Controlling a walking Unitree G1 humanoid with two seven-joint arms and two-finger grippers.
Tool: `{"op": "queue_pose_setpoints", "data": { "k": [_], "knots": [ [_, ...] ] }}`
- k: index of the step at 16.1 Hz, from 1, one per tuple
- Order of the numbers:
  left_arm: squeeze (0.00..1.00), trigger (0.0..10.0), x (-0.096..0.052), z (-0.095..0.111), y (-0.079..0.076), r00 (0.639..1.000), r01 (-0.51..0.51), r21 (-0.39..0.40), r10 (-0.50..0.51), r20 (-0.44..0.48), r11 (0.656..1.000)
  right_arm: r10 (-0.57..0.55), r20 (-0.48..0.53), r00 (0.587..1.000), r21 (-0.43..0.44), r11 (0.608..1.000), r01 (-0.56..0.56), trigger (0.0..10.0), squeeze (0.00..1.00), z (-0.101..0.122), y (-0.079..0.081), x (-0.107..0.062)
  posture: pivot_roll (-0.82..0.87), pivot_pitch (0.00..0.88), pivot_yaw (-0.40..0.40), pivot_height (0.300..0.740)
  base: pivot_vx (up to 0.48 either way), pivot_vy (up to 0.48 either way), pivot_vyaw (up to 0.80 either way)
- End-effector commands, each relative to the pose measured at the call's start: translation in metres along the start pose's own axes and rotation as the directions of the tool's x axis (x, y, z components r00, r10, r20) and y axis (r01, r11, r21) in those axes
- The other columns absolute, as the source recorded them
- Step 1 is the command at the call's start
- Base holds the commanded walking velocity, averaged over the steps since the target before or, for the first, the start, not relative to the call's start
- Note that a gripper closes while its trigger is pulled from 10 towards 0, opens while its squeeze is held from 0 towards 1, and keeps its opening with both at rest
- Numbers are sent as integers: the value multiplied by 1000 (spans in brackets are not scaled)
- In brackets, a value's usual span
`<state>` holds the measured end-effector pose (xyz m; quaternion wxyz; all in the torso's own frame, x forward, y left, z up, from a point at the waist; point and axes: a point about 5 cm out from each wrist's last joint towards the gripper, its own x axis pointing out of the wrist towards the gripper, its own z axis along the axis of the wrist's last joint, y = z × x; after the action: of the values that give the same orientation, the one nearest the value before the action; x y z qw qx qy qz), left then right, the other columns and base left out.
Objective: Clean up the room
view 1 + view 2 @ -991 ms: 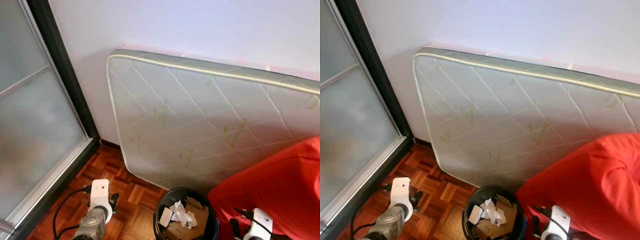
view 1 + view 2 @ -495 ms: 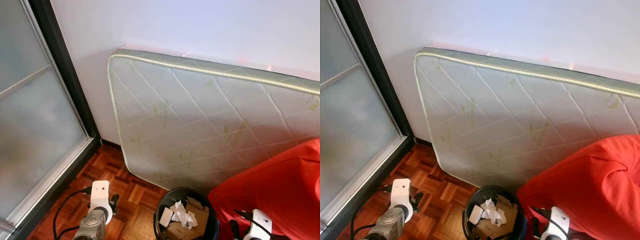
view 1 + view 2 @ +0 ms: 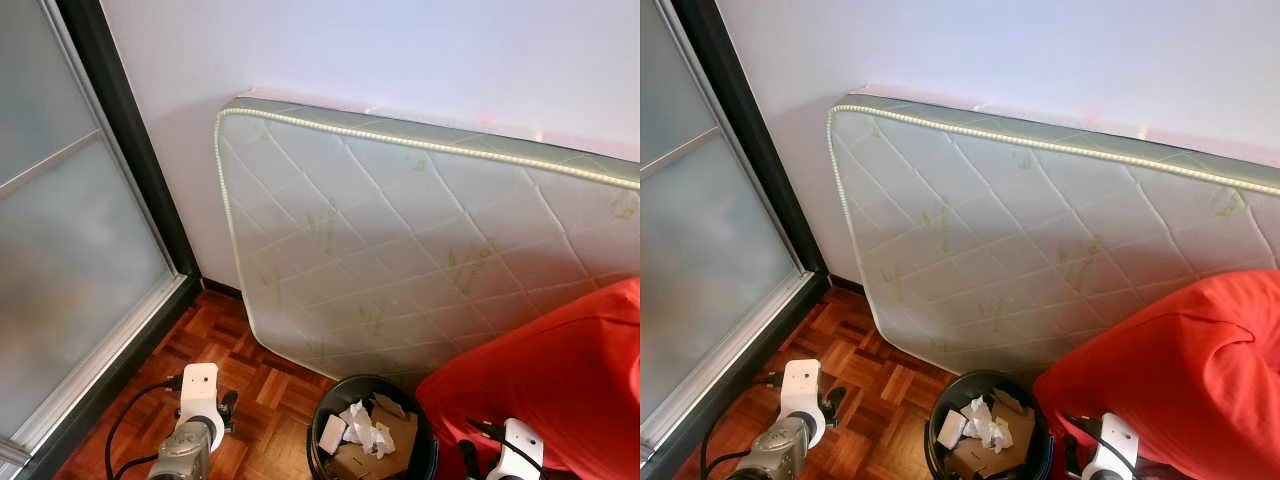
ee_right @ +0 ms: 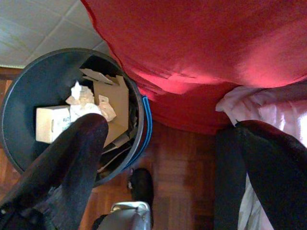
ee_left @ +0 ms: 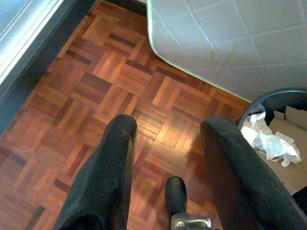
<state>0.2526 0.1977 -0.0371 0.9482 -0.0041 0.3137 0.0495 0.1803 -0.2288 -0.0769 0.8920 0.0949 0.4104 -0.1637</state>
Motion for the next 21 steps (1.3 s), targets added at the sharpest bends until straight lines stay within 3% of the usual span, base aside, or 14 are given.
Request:
{"op": "queue_pose_setpoints", "data": {
  "k": [1,10,15,21],
  "knots": [
    [0,10000,-2,-8,4,1000,-7,-11,7,-30,1000,4,-6,1000,-9,1000,-4,10000,0,1,0,0,168,36,-13,740,0,0,0],
    [0,10000,-4,-15,5,998,-3,-5,3,-59,1000,7,-12,1000,-20,1000,-7,10000,0,-2,-1,0,155,19,-7,740,-240,0,0],
    [0,10000,-9,-24,19,996,-14,-1,14,-83,1000,8,-15,1000,-17,1000,-8,10000,0,-4,-2,-1,149,11,-2,740,-307,0,0],
    [0,10000,-4,-14,14,998,-8,2,8,-67,1000,7,-13,1000,-14,1000,-7,10000,0,-3,-2,-1,151,15,-1,740,-309,0,0]
  ]
}}
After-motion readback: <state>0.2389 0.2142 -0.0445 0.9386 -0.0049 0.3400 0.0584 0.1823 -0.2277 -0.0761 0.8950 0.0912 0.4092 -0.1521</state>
